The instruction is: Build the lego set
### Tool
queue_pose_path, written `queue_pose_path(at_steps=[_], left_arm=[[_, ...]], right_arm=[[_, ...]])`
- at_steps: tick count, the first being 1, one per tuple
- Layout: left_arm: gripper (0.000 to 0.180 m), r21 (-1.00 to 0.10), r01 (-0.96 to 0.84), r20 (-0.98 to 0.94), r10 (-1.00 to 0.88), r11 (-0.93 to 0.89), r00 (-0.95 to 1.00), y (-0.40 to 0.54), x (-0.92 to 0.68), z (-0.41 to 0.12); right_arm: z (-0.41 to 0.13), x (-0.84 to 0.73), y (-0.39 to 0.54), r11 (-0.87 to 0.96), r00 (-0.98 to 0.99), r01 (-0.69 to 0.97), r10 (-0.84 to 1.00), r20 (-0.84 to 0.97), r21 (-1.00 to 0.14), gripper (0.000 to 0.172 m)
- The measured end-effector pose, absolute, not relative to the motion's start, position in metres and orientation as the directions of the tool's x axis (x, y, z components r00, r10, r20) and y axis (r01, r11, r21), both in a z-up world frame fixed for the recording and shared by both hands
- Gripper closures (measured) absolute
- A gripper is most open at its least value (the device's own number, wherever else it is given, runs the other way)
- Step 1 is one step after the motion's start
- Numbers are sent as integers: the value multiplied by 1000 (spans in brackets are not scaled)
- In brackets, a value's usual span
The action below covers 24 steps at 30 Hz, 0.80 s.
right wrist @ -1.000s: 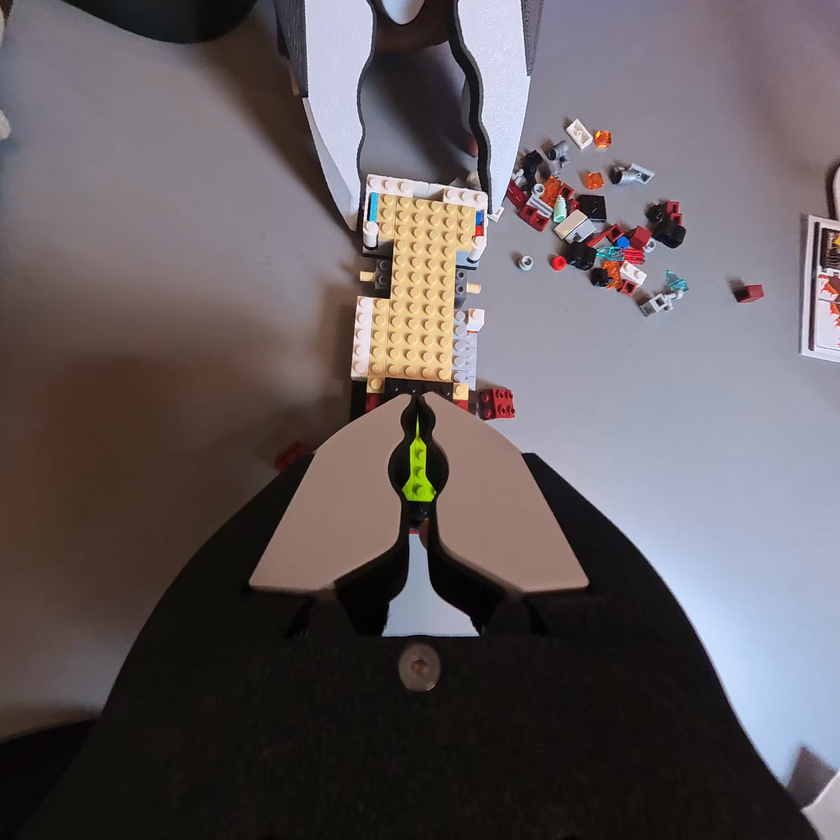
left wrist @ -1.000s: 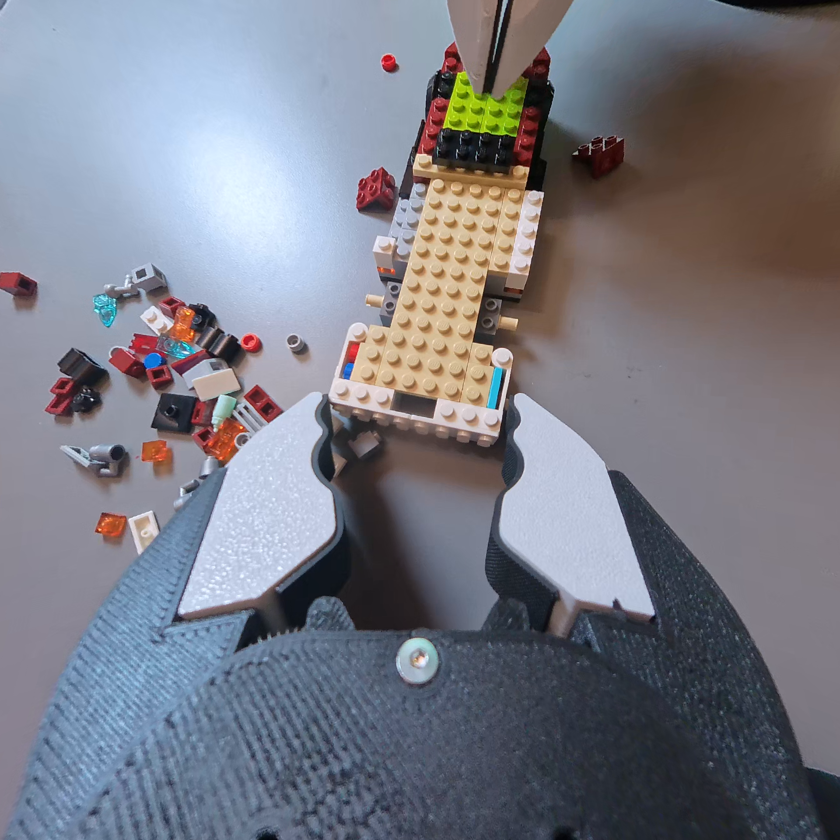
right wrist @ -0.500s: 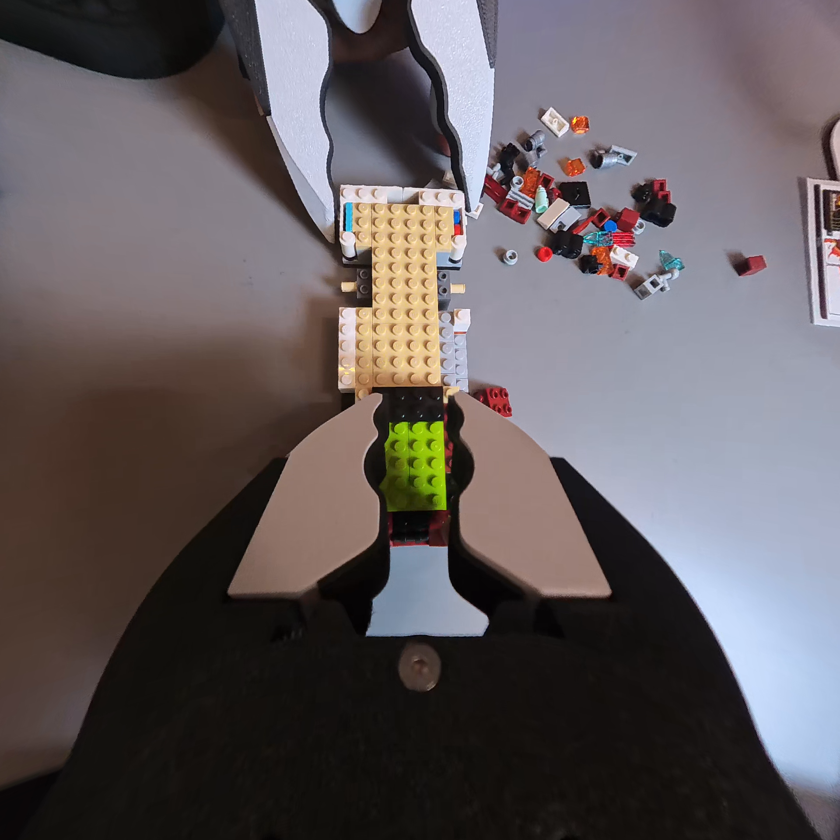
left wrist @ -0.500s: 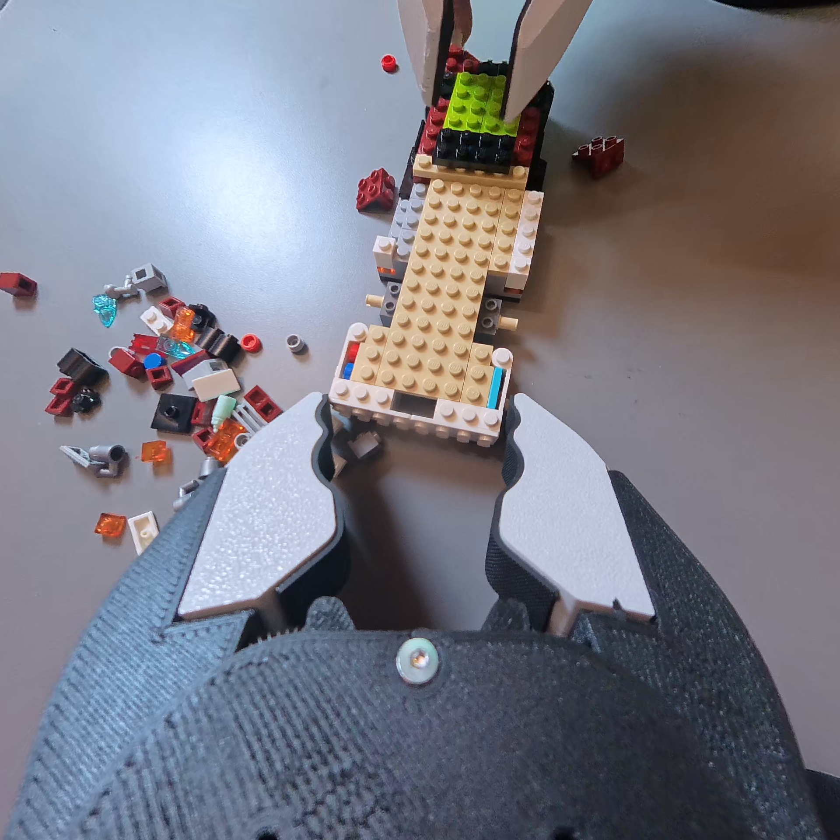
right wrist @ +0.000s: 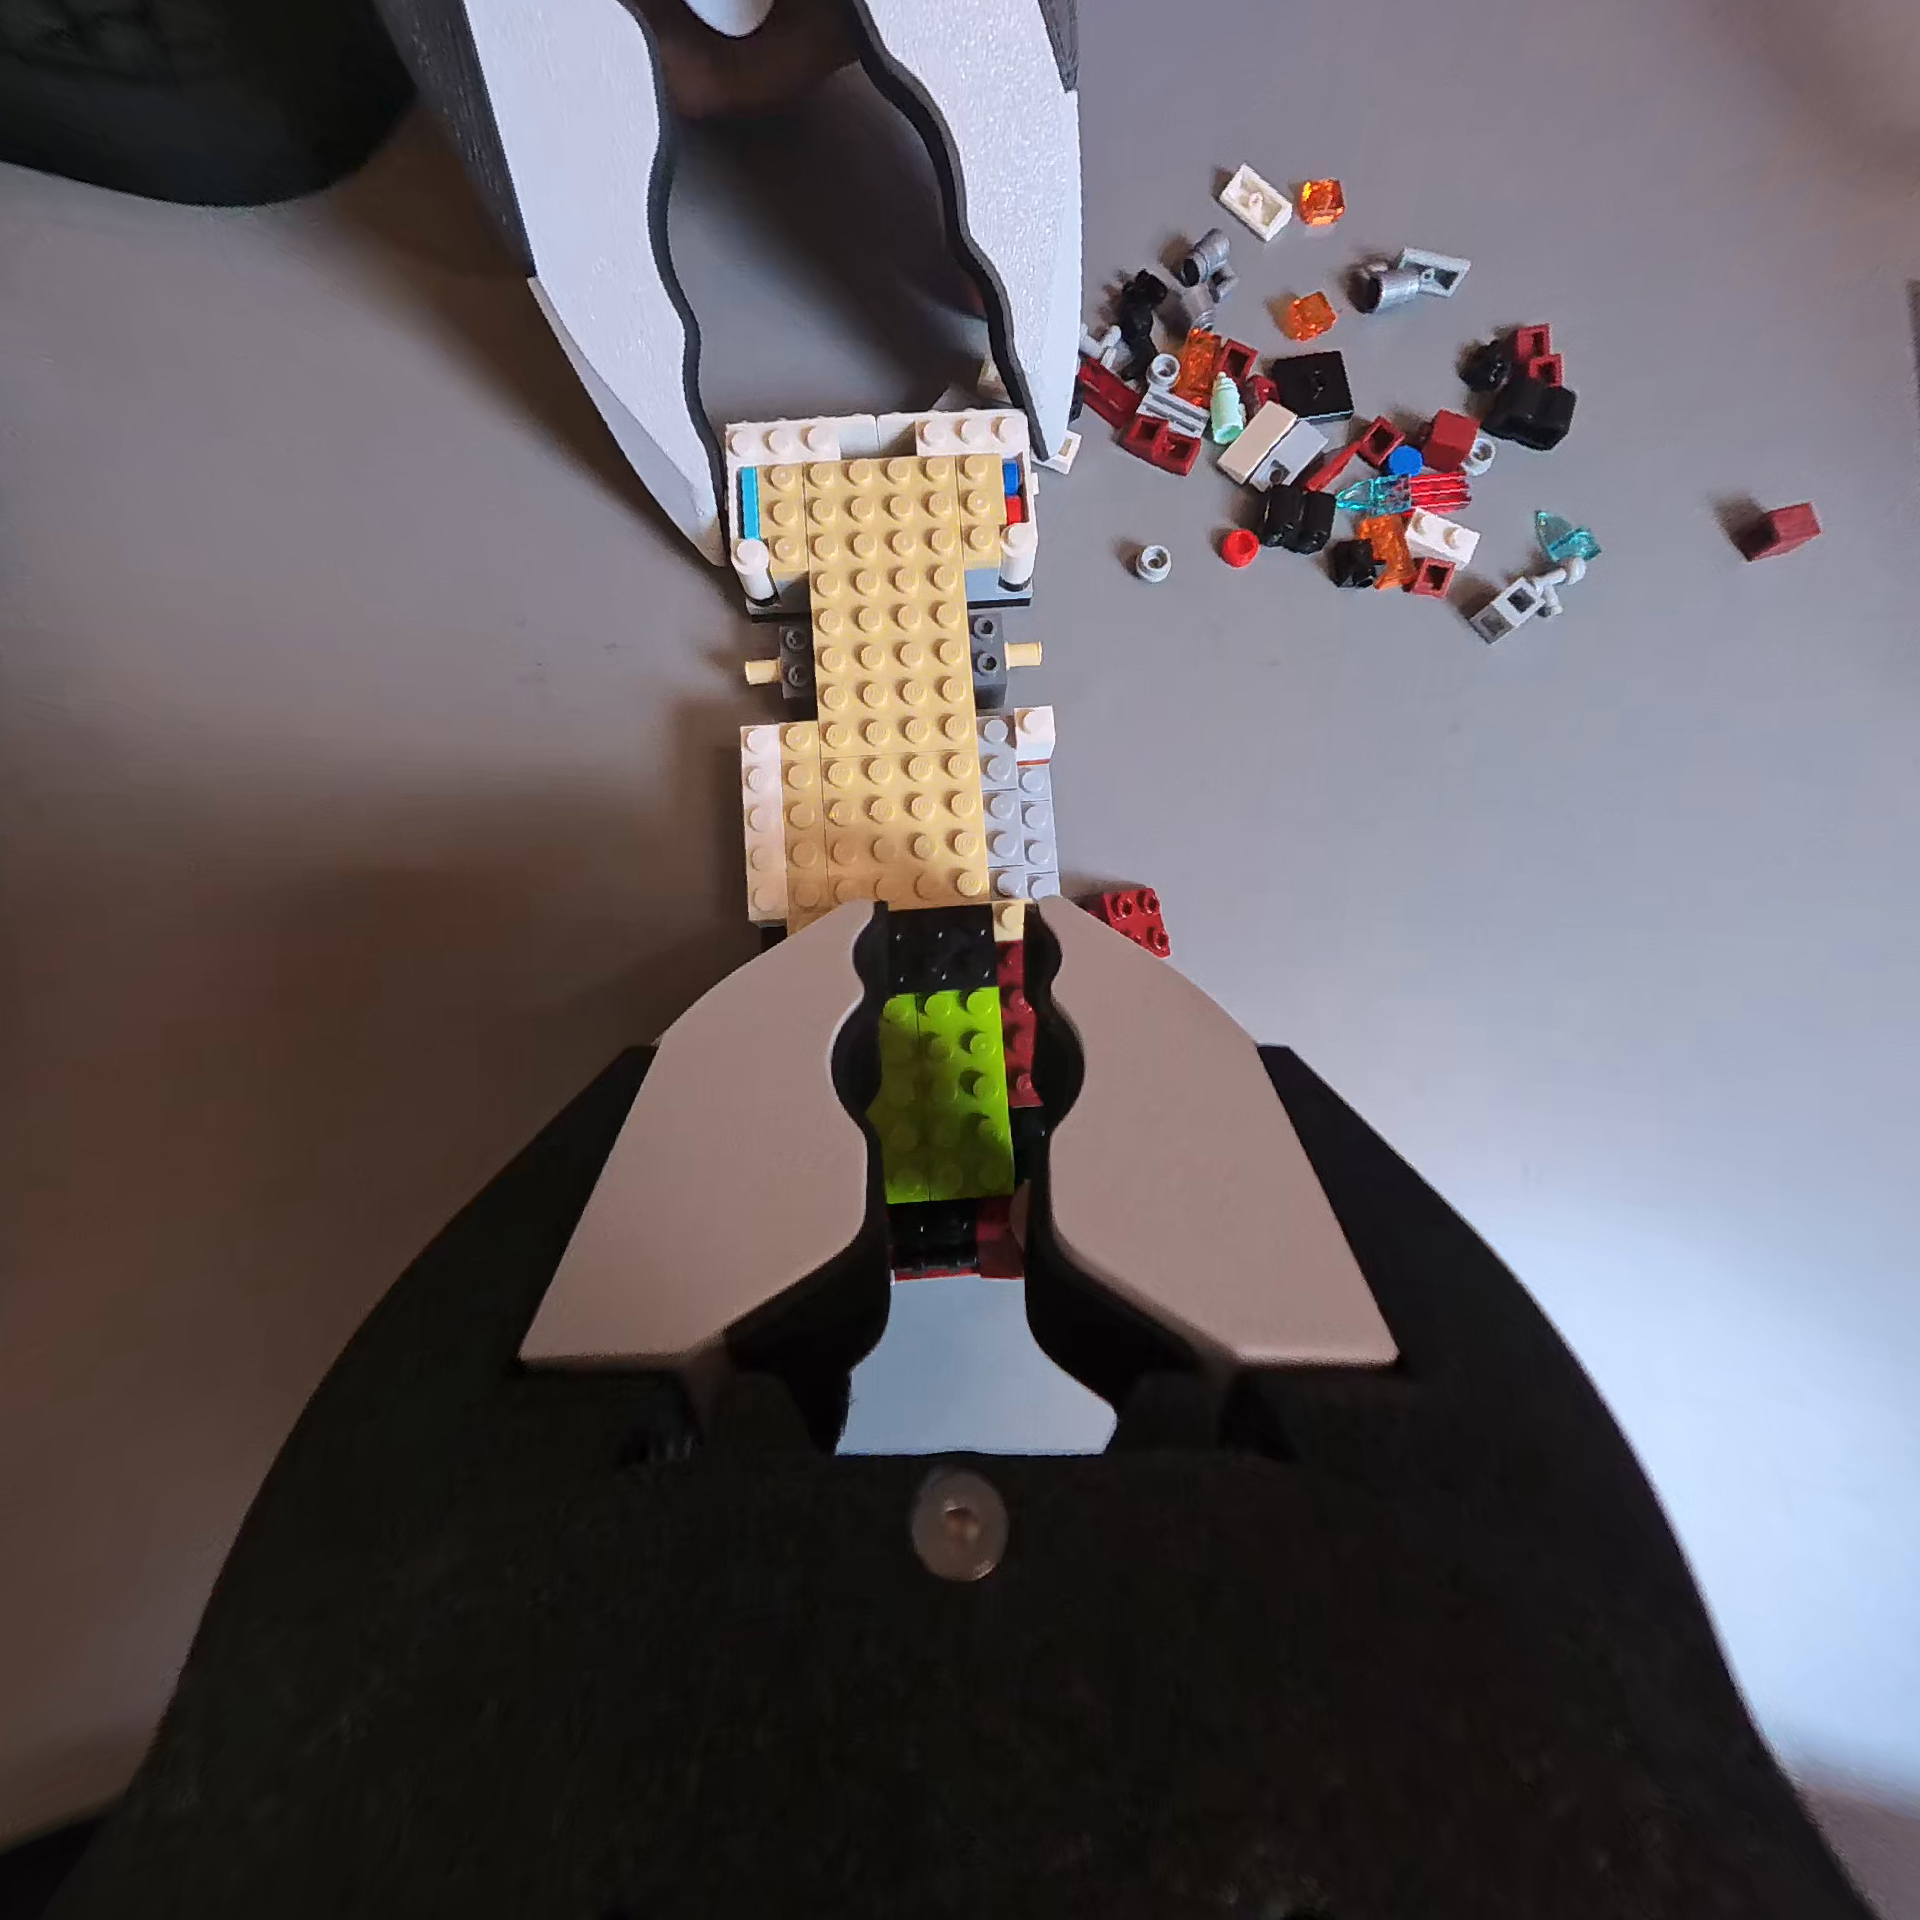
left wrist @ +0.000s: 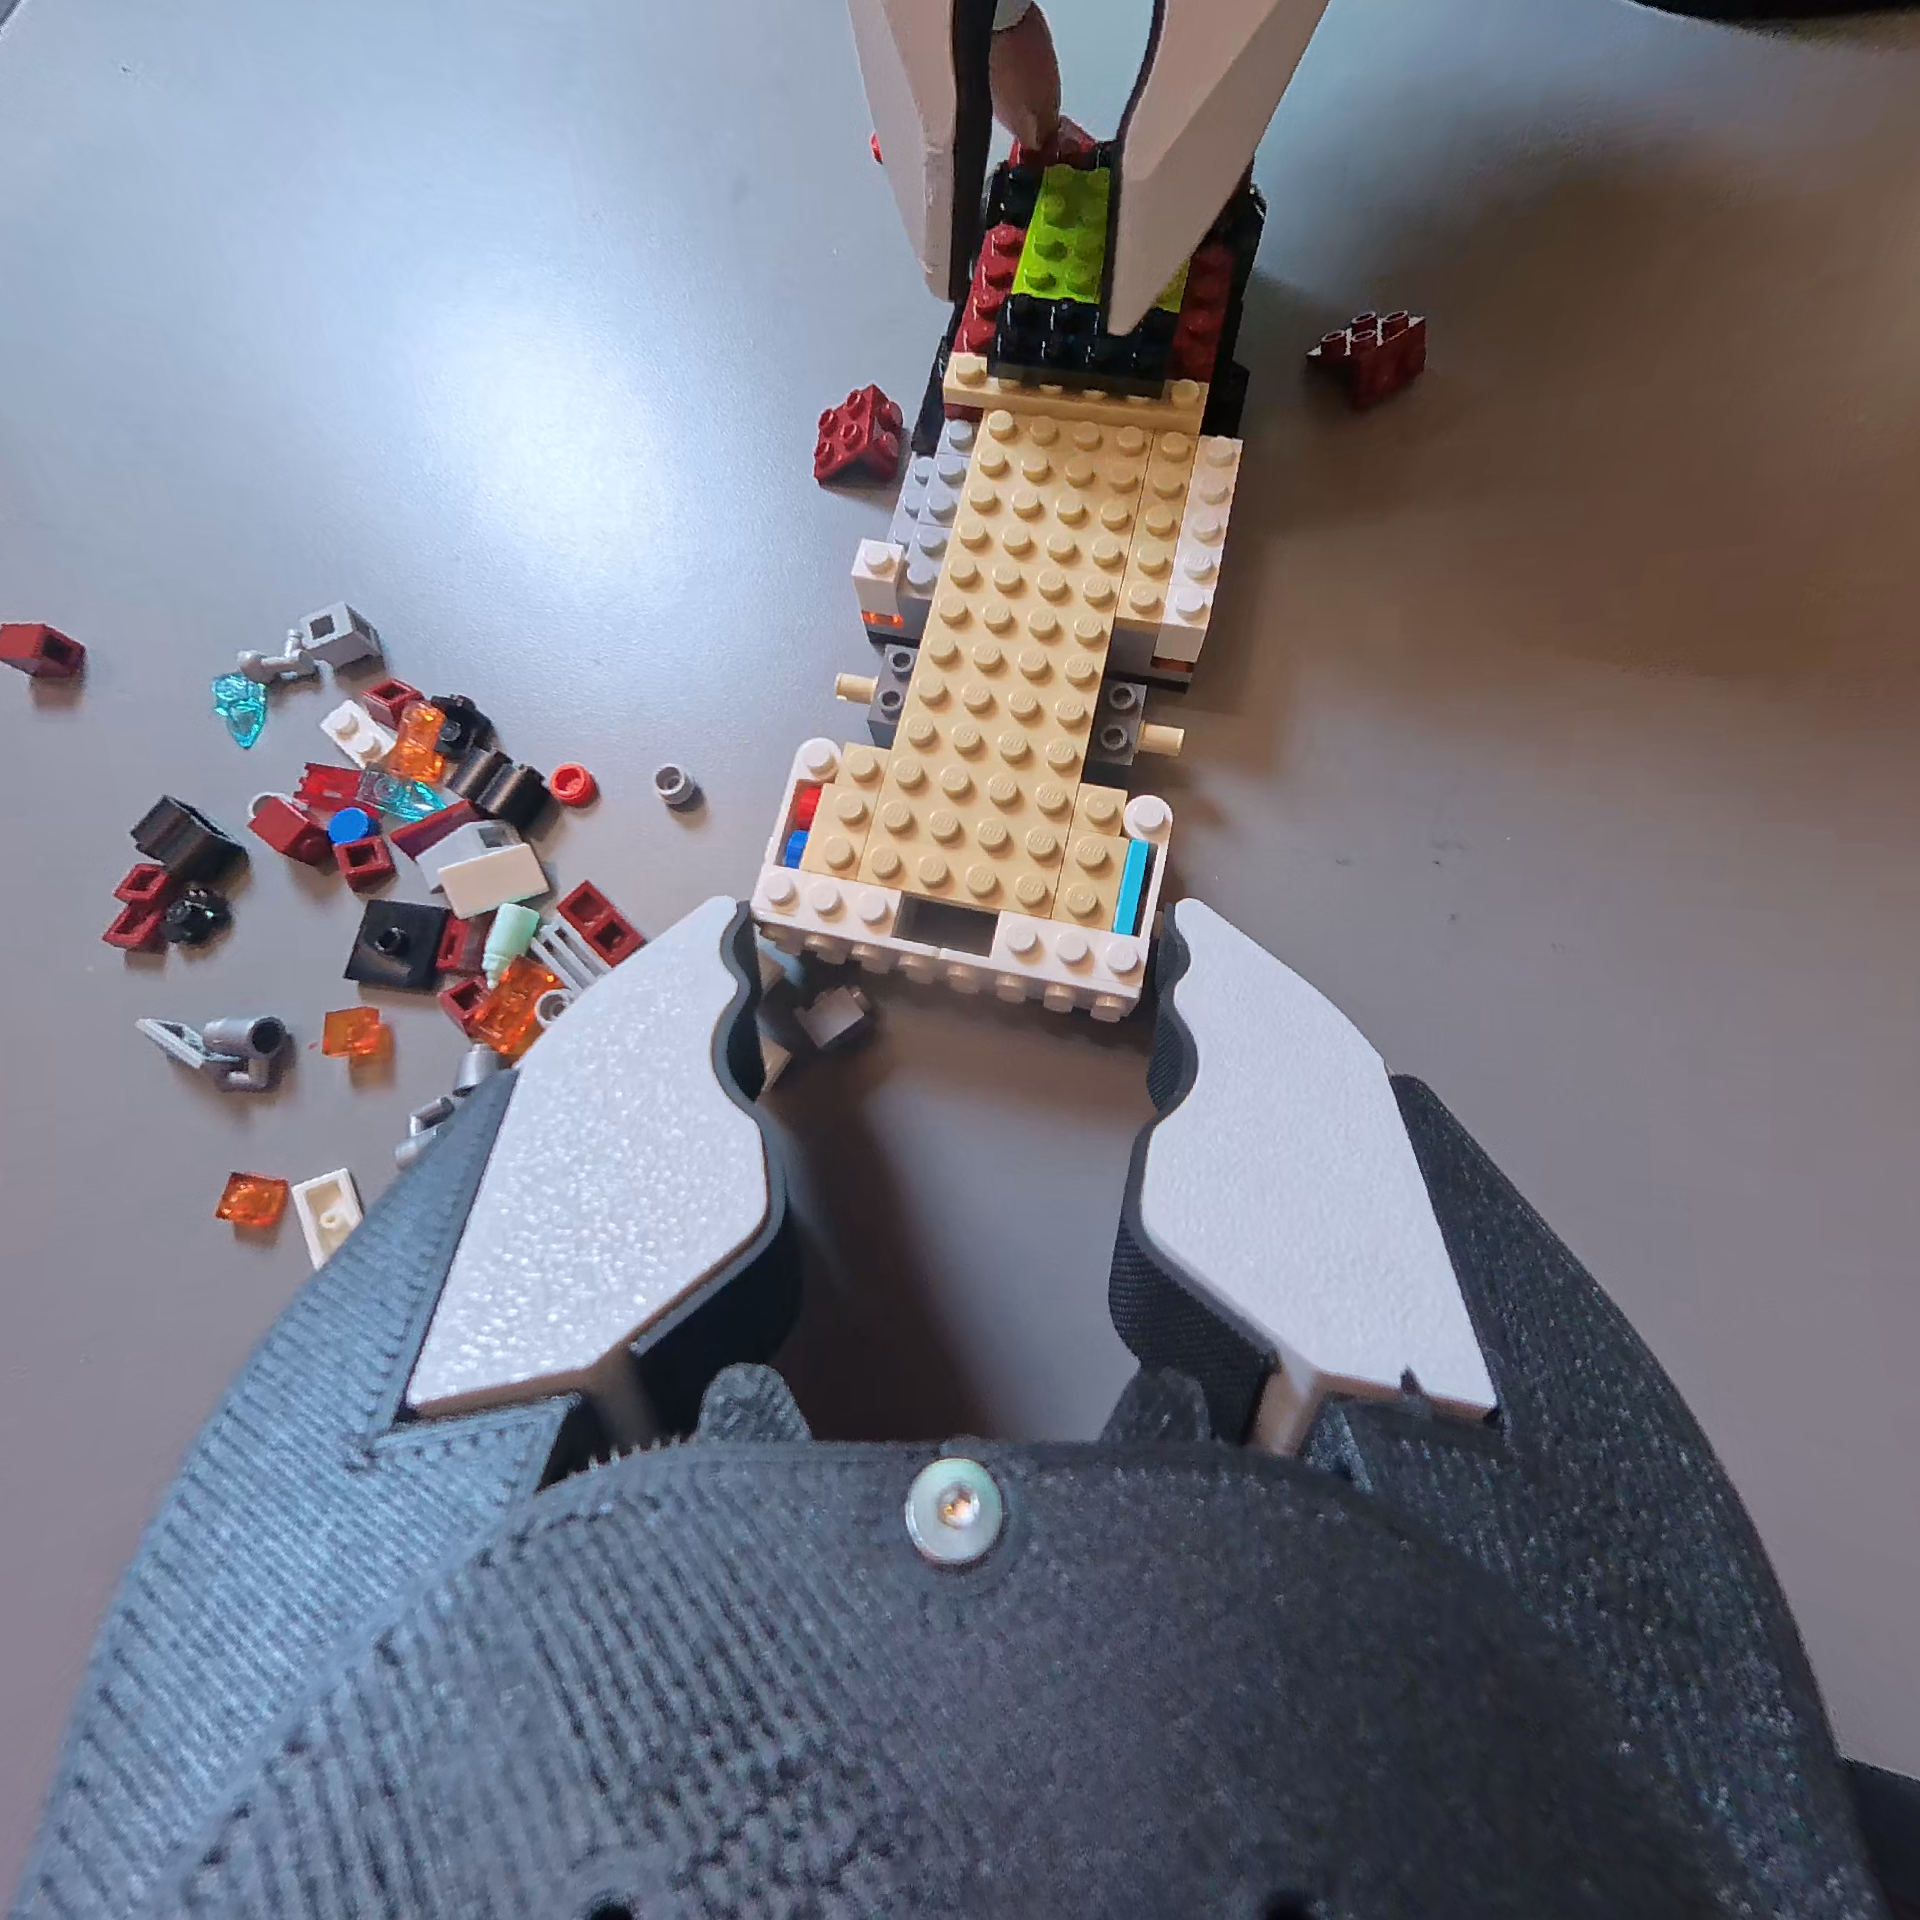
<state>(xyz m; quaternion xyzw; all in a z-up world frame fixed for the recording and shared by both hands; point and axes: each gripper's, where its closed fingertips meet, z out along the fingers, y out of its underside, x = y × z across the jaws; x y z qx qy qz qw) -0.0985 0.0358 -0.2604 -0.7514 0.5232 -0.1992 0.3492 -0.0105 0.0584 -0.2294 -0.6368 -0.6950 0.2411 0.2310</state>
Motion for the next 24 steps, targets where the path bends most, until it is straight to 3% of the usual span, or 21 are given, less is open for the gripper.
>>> queue_pose_path(at_steps=[14, 24], left_arm=[[107, -733, -647, -65, -926, -209, 373, 36, -99, -260], [107, -733, -647, -65, -926, -209, 373, 36, -99, -260]], right_arm=[[-235, -6, 51, 113, -136, 840, 991, -5, -531, 160], [-236, -6, 50, 140, -164, 880, 986, -13, -454, 161]])
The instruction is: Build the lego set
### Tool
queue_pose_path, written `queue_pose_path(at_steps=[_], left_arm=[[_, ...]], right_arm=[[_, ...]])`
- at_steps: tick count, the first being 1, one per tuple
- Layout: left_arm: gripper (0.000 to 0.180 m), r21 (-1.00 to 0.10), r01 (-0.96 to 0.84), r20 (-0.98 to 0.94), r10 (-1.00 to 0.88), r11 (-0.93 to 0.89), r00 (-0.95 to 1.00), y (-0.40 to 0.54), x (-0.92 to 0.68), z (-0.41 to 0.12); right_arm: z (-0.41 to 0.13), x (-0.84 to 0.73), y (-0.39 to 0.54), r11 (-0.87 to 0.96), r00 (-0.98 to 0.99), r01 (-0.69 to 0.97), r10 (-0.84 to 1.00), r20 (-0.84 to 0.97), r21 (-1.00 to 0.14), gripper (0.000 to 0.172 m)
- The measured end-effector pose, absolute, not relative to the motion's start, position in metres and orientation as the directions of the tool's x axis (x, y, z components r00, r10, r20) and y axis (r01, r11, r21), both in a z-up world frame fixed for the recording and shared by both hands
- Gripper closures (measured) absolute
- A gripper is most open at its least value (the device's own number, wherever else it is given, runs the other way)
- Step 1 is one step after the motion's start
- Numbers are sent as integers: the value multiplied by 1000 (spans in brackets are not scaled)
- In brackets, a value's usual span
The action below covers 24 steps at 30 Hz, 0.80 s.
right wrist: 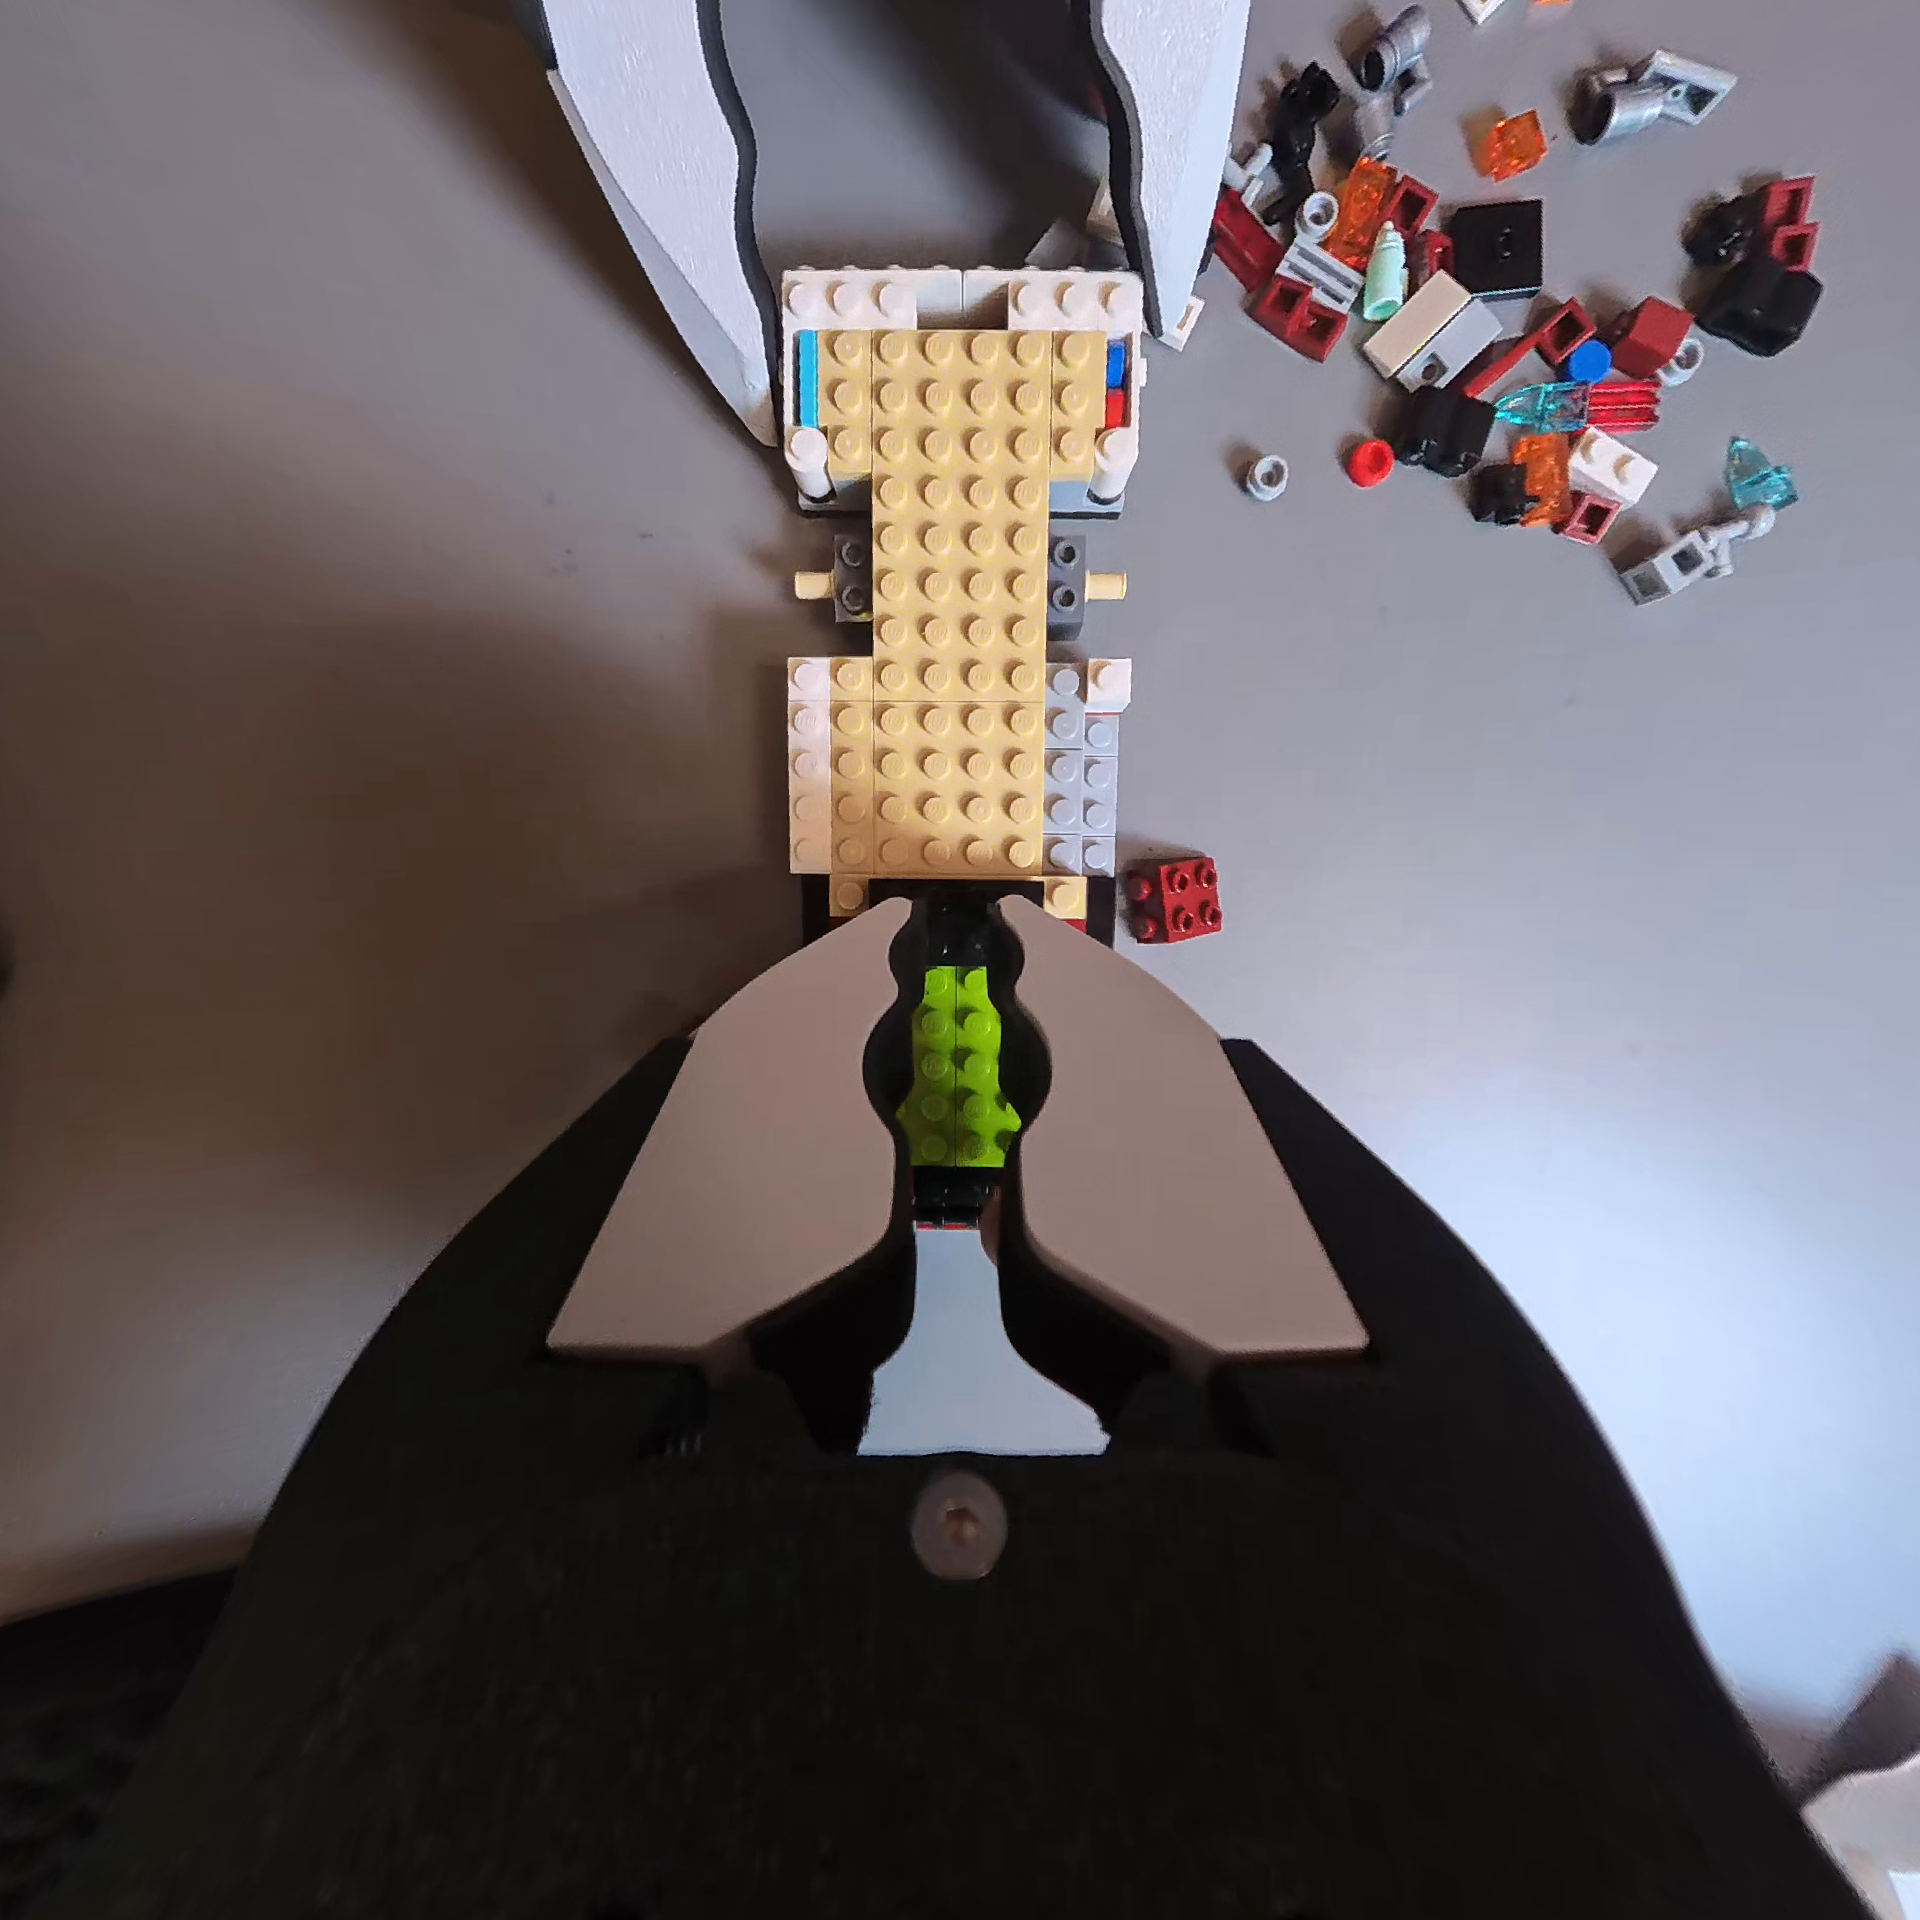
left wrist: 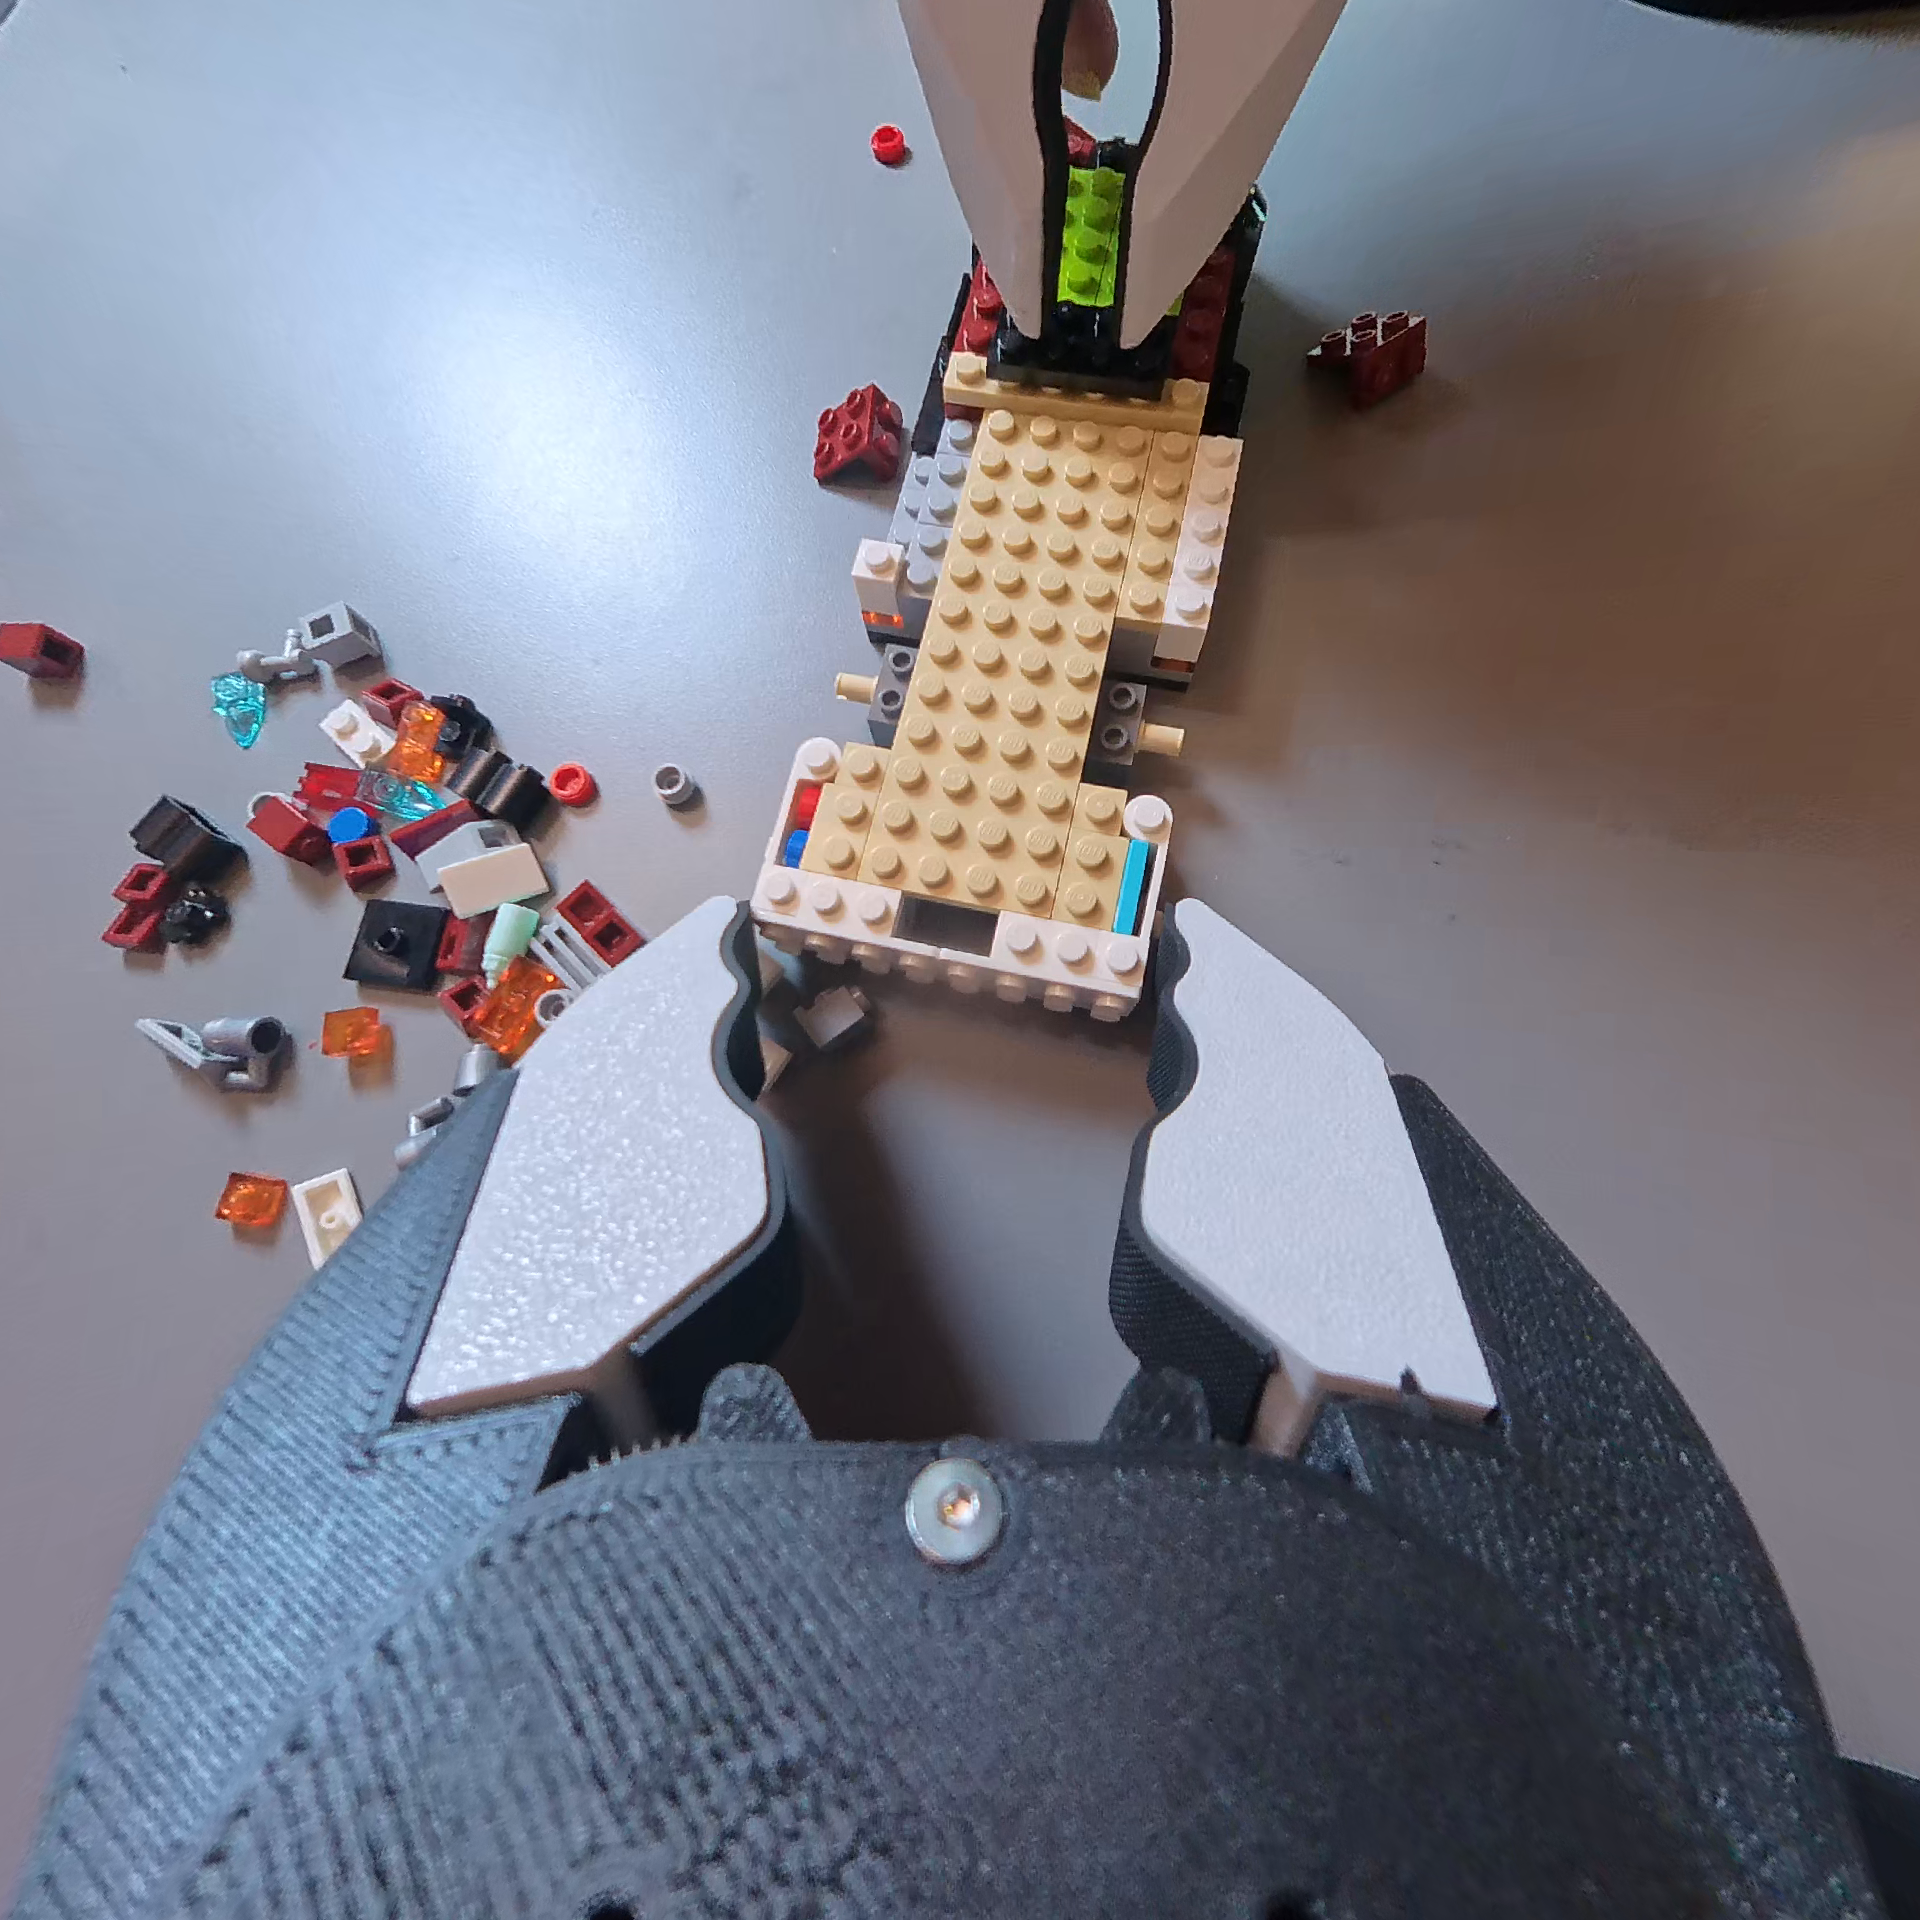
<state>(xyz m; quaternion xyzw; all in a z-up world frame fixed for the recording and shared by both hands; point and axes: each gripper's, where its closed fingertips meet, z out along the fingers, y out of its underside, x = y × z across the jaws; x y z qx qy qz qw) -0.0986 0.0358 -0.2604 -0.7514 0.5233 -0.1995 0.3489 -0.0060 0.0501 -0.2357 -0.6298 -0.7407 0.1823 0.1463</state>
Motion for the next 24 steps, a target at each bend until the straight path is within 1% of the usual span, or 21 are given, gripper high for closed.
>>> queue_pose_path(at_steps=[12, 19, 24], left_arm=[[107, -730, -650, -66, -925, -211, 375, 36, -99, -261], [107, -730, -650, -65, -924, -213, 376, 36, -99, -261], [107, -728, -652, -67, -924, -212, 376, 37, -99, -261]], right_arm=[[-237, -6, 49, 176, -185, 923, 983, 9, -342, 161], [-239, -7, 49, 199, -201, 931, 979, 26, -307, 162], [-239, -7, 50, 197, -198, 932, 980, 30, -303, 162]])
